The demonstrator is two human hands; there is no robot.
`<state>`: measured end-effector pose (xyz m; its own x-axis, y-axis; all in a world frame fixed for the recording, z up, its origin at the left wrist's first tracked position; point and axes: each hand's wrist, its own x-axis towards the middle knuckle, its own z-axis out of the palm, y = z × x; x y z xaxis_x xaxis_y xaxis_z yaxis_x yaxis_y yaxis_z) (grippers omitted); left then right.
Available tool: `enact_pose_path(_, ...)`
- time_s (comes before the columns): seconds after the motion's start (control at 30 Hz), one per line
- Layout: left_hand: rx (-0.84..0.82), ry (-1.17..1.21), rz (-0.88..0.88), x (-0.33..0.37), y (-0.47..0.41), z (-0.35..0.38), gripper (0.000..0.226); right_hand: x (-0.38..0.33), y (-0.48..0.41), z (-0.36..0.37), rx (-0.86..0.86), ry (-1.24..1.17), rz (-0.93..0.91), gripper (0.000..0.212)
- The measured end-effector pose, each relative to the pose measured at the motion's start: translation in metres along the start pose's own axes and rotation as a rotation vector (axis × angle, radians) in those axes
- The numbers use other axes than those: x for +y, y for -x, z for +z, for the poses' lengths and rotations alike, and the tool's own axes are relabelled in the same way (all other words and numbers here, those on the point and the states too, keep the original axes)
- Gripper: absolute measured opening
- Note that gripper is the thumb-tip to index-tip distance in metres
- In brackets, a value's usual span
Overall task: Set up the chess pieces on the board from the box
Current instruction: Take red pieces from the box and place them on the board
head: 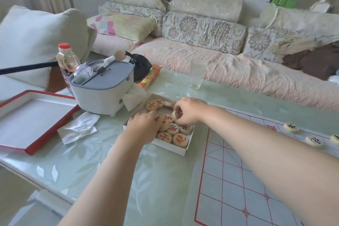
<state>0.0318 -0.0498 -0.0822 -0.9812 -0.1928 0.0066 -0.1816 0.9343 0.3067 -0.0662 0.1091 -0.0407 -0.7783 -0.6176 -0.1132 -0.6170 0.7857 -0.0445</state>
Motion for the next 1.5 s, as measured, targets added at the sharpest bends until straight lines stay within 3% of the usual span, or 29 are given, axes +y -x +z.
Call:
enact_pose_path(0.1,-0.002,-0.021,-0.021,0.002,-0.004,0.003,0.041,0.004,0.009,-0.001,0.065,-0.073,-0.042,0.044)
enact_pose_path(0.27,0.04,-0.013,-0.038,0.005,-0.006,0.002,0.033,0.012,0.032,0.007,0.112,-0.258,-0.063,0.043)
enact_pose_path(0.43,0.07,0.143,0.017,0.019,0.001,-0.008,0.042,0.019,0.051,0.006,0.148,-0.389,-0.047,0.047)
enact_pose_path(0.63,0.238,0.339,0.163,0.052,0.016,-0.025,0.029,0.048,0.09,-0.003,0.221,-0.408,0.005,0.032)
enact_pose_path(0.77,0.134,0.351,0.237,0.087,0.024,-0.018,0.029,0.084,0.135,-0.009,0.234,-0.395,0.119,0.036)
enact_pose_path(0.87,0.047,0.356,0.343,0.117,0.032,-0.01,0.028,0.11,0.175,-0.005,0.167,-0.385,0.195,0.047)
enact_pose_path(1.07,-0.031,0.263,0.431,0.165,0.041,0.007,0.035,0.131,0.243,0.015,0.02,-0.355,0.289,0.043)
enact_pose_path(1.5,-0.248,0.503,0.39,0.19,0.061,0.035,0.044,0.115,0.276,0.049,-0.057,-0.365,0.156,0.052)
